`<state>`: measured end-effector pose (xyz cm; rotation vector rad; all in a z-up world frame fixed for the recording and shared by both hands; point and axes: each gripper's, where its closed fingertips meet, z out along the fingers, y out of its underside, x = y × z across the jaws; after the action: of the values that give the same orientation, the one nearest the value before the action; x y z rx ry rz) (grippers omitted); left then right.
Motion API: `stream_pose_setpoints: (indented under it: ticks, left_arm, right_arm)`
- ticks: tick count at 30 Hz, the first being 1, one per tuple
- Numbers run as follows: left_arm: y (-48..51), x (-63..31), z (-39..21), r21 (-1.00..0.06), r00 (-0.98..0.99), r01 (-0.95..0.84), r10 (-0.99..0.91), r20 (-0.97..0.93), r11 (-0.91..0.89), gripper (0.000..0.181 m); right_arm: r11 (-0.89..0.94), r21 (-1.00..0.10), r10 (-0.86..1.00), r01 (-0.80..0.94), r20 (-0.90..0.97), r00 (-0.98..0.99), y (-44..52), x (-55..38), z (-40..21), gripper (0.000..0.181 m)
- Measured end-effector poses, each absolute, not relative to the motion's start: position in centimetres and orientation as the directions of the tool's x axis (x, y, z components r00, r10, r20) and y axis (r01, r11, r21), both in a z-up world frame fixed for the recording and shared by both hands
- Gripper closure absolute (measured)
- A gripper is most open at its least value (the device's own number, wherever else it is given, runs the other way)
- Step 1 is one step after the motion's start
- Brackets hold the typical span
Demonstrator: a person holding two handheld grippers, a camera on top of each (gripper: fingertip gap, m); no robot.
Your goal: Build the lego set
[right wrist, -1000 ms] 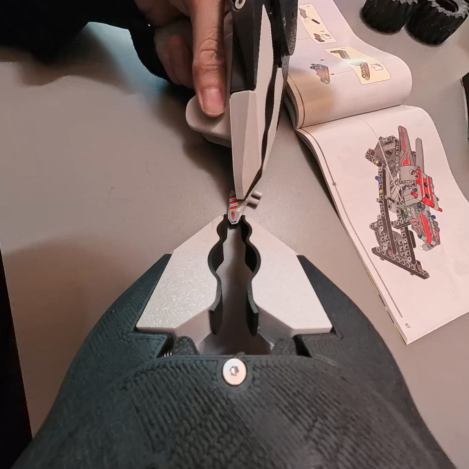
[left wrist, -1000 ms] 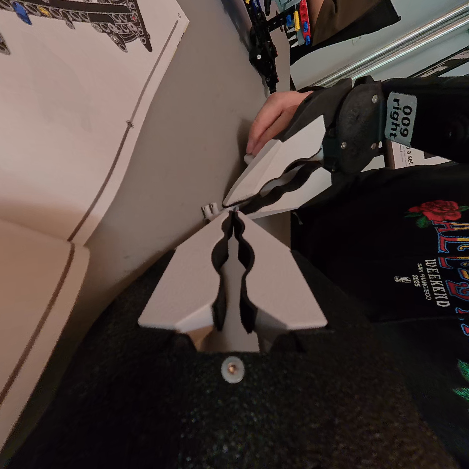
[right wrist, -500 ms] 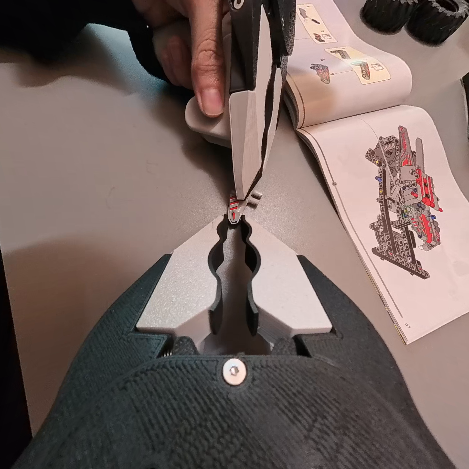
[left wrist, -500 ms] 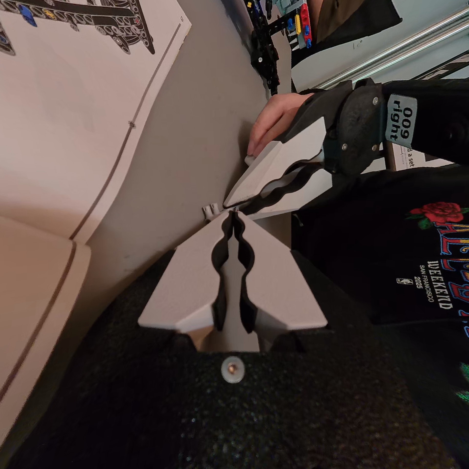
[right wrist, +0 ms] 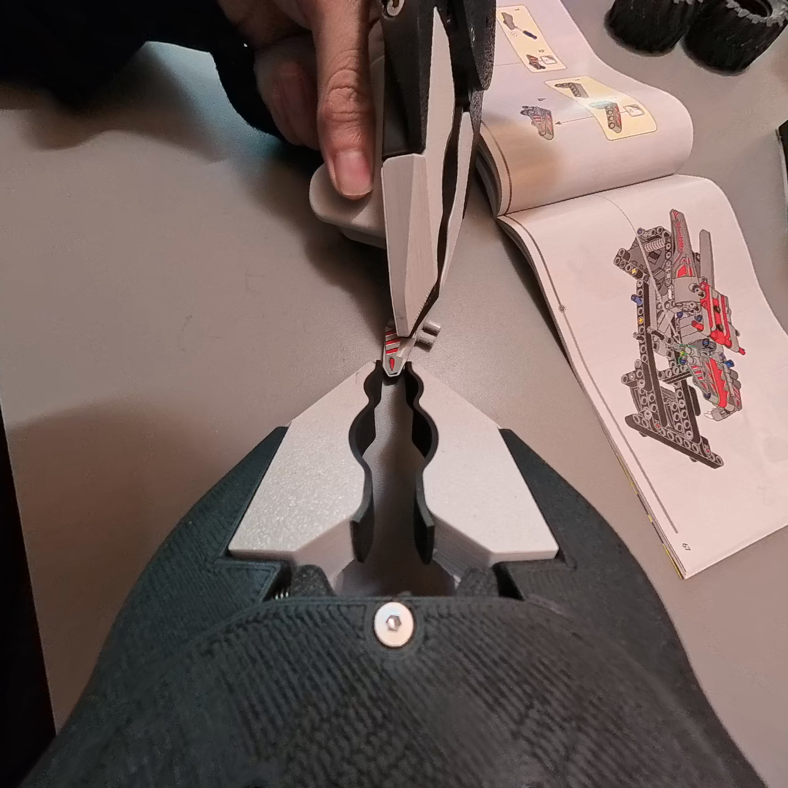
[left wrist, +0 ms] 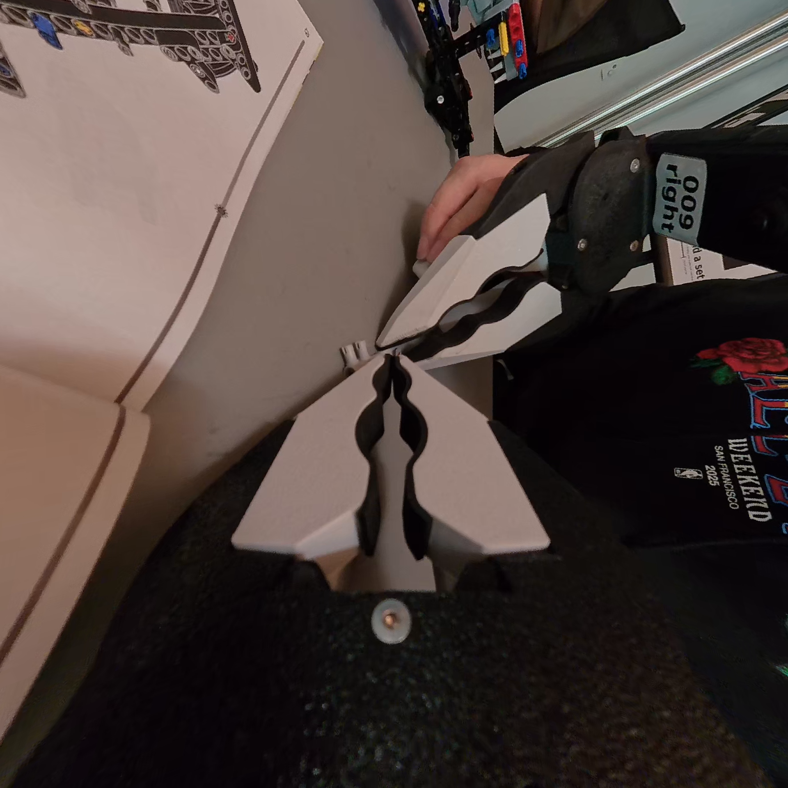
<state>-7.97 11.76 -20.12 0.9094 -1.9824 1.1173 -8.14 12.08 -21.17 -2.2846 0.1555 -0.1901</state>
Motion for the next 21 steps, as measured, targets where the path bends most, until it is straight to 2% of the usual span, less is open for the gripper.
stream_pose_setpoints:
  ticks: [21]
  left_arm:
    - [11.76,-7.99,-20.17,-0.42,-0.533,-0.819,-0.246,0.81,0.391,0.181]
  right_arm:
    - [-0.656,-0.753,-0.182,-0.055,0.087,0.979,12.04,-8.09,-21.16,0.17]
